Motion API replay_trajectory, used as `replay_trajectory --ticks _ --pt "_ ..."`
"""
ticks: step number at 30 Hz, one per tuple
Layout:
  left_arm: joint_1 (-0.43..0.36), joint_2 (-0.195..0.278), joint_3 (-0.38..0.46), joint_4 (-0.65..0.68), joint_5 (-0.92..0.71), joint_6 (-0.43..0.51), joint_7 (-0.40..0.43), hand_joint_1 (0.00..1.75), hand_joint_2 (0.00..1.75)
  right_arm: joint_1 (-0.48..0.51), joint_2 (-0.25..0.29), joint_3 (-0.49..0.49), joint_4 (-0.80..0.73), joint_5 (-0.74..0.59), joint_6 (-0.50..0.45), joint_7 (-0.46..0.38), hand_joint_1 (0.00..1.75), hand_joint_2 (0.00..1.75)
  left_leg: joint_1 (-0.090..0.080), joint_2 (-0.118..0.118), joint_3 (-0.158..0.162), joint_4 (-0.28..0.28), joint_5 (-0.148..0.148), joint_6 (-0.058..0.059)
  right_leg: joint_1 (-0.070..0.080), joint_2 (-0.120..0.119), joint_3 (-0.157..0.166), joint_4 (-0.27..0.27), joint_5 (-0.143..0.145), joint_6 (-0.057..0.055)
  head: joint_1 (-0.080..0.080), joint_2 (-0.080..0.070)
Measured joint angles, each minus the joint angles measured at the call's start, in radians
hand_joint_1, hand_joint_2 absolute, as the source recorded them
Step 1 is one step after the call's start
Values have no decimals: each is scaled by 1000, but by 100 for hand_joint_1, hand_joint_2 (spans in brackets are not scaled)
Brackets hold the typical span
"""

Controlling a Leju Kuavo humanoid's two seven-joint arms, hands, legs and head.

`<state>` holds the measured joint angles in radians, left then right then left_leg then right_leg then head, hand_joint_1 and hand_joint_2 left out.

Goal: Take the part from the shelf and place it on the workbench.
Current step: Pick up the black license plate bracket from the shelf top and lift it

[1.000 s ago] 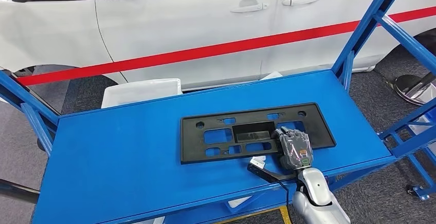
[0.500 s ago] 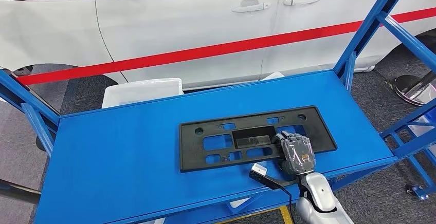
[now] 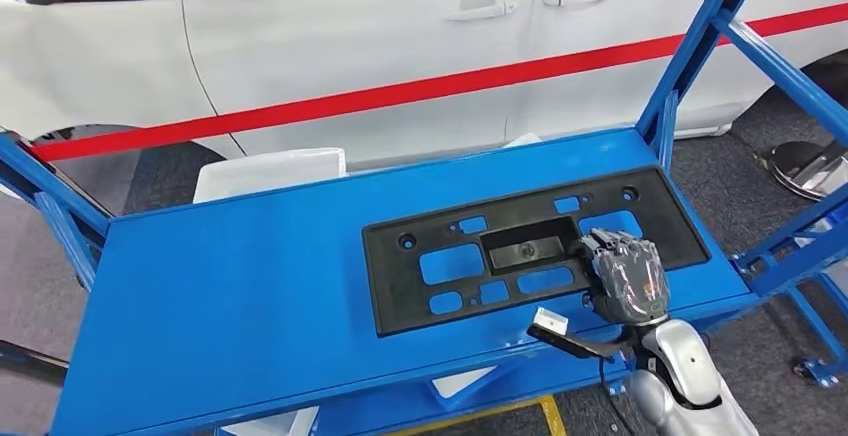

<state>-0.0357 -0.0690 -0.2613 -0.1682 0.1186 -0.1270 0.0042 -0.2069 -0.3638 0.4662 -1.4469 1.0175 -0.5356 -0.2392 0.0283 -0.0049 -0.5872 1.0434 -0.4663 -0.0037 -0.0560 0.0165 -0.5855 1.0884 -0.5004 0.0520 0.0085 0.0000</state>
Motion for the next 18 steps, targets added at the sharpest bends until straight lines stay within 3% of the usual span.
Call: replay_trajectory --ticks 2,3,6,8,9,10,12,14,15,17,18 --pt "0 -1 2 0 6 3 -3 0 175 8 -4 -3 -21 1 -17 -7 175 175 0 -2 -14 14 -6 -6 -2 -2 -19 8 -2 -24 -2 0" --pt "0 0 3 0 10 5 -5 0 175 16 -8 -6 -41 -2 -30 -14 175 175 2 -1 -25 32 -26 -9 -1 -5 -28 9 3 -33 -2 0" --pt "-4 -1 6 0 15 7 -5 0 175 41 -35 -27 -132 -18 -48 -36 175 175 0 4 -66 174 -148 -7 9 -14 -55 6 23 -56 -2 0" --pt "-7 -2 7 0 13 7 -2 0 175 56 -57 -40 -188 -12 -48 -48 175 175 -6 4 -67 259 -195 3 23 -18 -71 6 37 -63 -2 0" --pt "-7 -3 8 0 12 8 0 0 175 65 -66 -45 -211 -4 -48 -53 175 175 -11 4 -48 260 -191 14 30 -18 -79 6 43 -66 -2 0" --pt "-6 -4 9 0 10 9 2 0 175 73 -74 -48 -231 5 -48 -57 175 175 -18 4 -15 227 -171 28 39 -18 -86 6 50 -69 -2 0" --pt "-5 -3 9 0 6 12 7 0 175 85 -84 -52 -263 19 -50 -63 175 175 -37 3 77 98 -133 70 53 -16 -98 3 67 -73 -1 0" --pt "-2 -1 10 0 4 15 8 0 175 94 -92 -52 -284 25 -51 -66 175 175 -51 4 134 -5 -121 96 54 -16 -102 -8 87 -69 0 0" --pt "-1 0 10 0 2 17 8 0 175 98 -94 -52 -292 27 -52 -66 175 175 -54 4 140 -27 -119 101 51 -17 -101 -16 99 -64 0 0" --pt "0 -1 11 0 2 19 8 0 175 109 -100 -52 -306 28 -54 -65 175 175 -55 6 137 -54 -86 101 45 -18 -99 -37 120 -52 -1 0" --pt "0 -2 11 0 1 19 9 0 175 114 -103 -52 -313 26 -56 -65 175 175 -52 7 134 -72 -66 102 45 -18 -102 -36 110 -48 -1 0"
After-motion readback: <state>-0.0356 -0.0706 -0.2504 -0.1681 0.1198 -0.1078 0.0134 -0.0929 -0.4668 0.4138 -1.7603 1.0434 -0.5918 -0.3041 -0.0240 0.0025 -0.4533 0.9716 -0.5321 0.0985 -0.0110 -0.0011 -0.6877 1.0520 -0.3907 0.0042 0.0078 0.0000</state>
